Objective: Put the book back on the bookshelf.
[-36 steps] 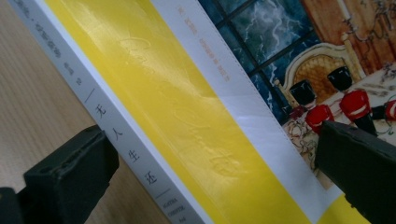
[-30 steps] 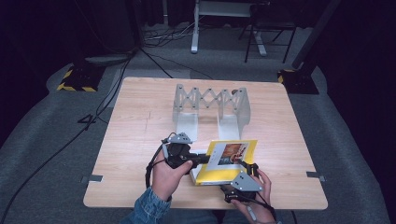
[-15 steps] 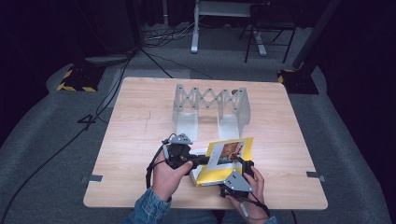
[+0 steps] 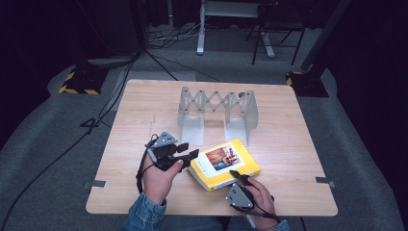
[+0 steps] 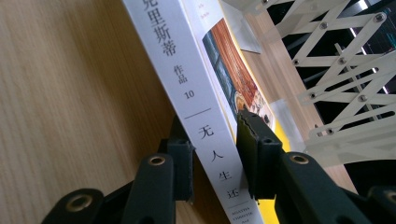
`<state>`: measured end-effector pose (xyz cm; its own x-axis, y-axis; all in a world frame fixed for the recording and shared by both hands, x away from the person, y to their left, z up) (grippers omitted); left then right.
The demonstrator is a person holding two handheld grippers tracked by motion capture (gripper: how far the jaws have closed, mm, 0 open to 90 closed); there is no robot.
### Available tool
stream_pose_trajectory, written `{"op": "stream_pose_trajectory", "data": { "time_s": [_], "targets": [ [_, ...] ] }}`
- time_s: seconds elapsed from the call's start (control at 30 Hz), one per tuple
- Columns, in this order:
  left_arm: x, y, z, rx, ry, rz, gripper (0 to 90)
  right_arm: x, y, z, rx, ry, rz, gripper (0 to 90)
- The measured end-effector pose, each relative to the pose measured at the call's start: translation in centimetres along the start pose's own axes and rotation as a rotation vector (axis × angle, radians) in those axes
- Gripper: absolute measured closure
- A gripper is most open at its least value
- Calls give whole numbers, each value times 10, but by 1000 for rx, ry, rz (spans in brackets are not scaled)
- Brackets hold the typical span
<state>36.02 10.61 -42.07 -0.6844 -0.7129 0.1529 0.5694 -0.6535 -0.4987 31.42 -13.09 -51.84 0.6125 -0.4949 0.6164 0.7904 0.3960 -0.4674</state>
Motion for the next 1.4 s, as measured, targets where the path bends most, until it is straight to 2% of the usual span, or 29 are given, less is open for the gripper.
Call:
{"op": "stream_pose_trajectory", "data": {
  "time_s": [0.03, 0.07, 0.1, 0.13, 0.17, 0.2, 0.23, 0.27, 0.37, 0.47, 0.57, 0.6, 0.63, 0.67, 0.77, 0.83, 0.87, 1.0, 1.03, 1.17, 1.27, 1.33, 1.37, 1.4],
  "targets": [
    [-4, -2, -1, 1, 15, 25, 453, 1, -1, 1, 4, -2, 3, 683],
    [-4, -2, -1, 1, 15, 25, 431, 1, -1, 1, 4, -2, 3, 683],
    [-12, -7, -5, -5, 45, 70, 413, 3, -3, 4, 10, 8, 13, 693],
    [-12, -7, -5, -5, 45, 70, 398, 3, -3, 4, 10, 8, 13, 693],
    [-21, -12, -11, -20, 66, 109, 382, 7, -7, 7, 17, 15, 25, 707],
    [-21, -12, -11, -20, 66, 109, 368, 7, -7, 7, 17, 15, 25, 707],
    [-29, -17, -17, -26, 85, 133, 361, 11, -10, 12, 27, 32, 35, 723],
    [-29, -17, -17, -26, 85, 133, 357, 11, -10, 12, 27, 32, 35, 723],
    [-43, -25, -30, -40, 84, 162, 350, 21, -18, 21, 47, 46, 41, 754],
    [-49, -29, -37, -44, 75, 175, 349, 26, -21, 25, 52, 59, 45, 759],
    [-63, -34, -57, -83, 63, 208, 348, 37, -28, 31, 60, 92, 46, 761],
    [-63, -34, -57, -83, 63, 208, 348, 37, -28, 31, 60, 92, 46, 761],
    [-70, -34, -67, -101, 33, 216, 348, 43, -32, 33, 67, 112, 46, 761],
    [-70, -34, -67, -101, 33, 216, 348, 46, -33, 34, 68, 123, 47, 761],
    [-82, -31, -83, -145, 17, 214, 334, 54, -37, 39, 79, 142, 43, 761],
    [-84, -30, -86, -156, 21, 214, 326, 56, -39, 40, 82, 148, 42, 761],
    [-89, -29, -92, -179, 36, 221, 323, 62, -42, 43, 90, 162, 38, 761],
    [-95, -27, -99, -201, 58, 220, 299, 70, -46, 46, 103, 177, 26, 762],
    [-100, -25, -102, -211, 89, 234, 297, 76, -47, 48, 108, 190, 20, 762],
    [-105, -22, -107, -232, 106, 244, 258, 82, -48, 51, 113, 217, 16, 762],
    [-108, -21, -108, -240, 109, 254, 240, 85, -48, 53, 115, 225, 8, 762],
    [-110, -19, -110, -243, 100, 261, 235, 89, -48, 55, 120, 240, 2, 762],
    [-113, -18, -112, -249, 96, 272, 233, 95, -48, 57, 127, 267, -2, 762],
    [-113, -18, -112, -249, 96, 272, 229, 95, -48, 57, 127, 267, -2, 762]
  ]
}}
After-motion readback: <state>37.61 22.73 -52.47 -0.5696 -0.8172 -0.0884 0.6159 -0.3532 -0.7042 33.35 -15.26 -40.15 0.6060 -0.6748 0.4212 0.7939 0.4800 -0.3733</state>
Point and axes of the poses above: each handheld gripper's, and its own axes: y roughly forward along the jaws, z roughly out of its top, x roughly to its right, the point moved 4 cm from there along y, roughly forward along the jaws, and after that the axes turned 9 degrees about y, right-handed, at the moved point
